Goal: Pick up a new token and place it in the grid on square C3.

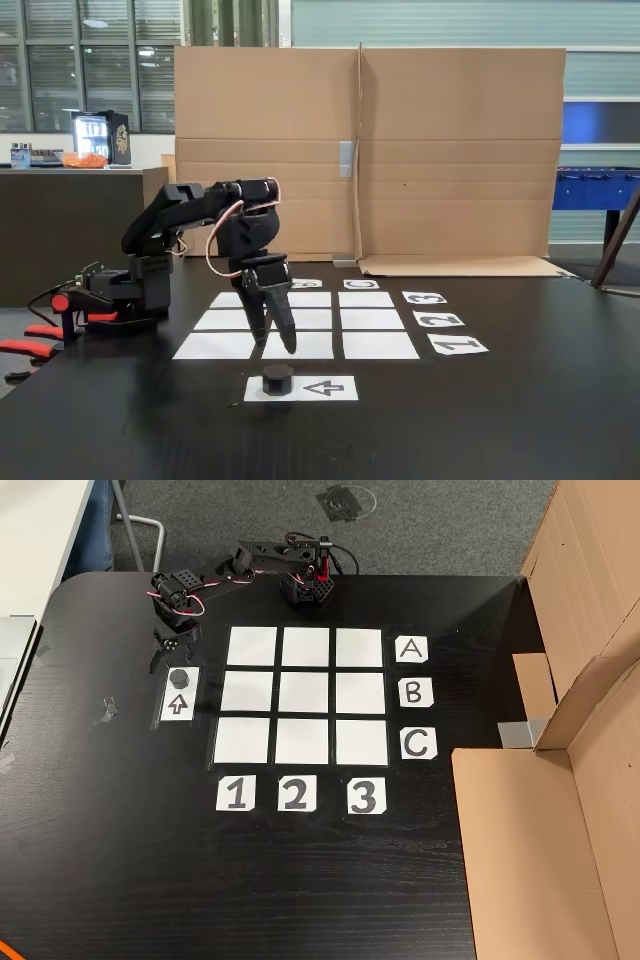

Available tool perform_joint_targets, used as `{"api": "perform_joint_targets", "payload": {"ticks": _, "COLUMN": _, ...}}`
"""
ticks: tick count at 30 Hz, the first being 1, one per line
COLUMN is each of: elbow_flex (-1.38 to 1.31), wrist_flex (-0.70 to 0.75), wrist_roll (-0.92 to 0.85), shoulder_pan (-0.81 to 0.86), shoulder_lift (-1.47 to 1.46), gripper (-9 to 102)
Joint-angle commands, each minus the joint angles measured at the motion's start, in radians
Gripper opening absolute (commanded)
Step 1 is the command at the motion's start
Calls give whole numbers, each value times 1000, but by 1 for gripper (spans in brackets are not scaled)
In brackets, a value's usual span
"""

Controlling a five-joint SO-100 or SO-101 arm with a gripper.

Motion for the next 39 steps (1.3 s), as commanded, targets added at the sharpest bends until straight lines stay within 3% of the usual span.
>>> {"api": "perform_joint_targets", "payload": {"ticks": 1, "elbow_flex": -43, "wrist_flex": 2, "wrist_roll": 14, "shoulder_pan": -14, "shoulder_lift": 0, "gripper": 39}}
{"api": "perform_joint_targets", "payload": {"ticks": 36, "elbow_flex": -130, "wrist_flex": -6, "wrist_roll": 52, "shoulder_pan": -2, "shoulder_lift": -141, "gripper": 38}}
{"api": "perform_joint_targets", "payload": {"ticks": 39, "elbow_flex": -137, "wrist_flex": -8, "wrist_roll": 52, "shoulder_pan": 0, "shoulder_lift": -147, "gripper": 32}}
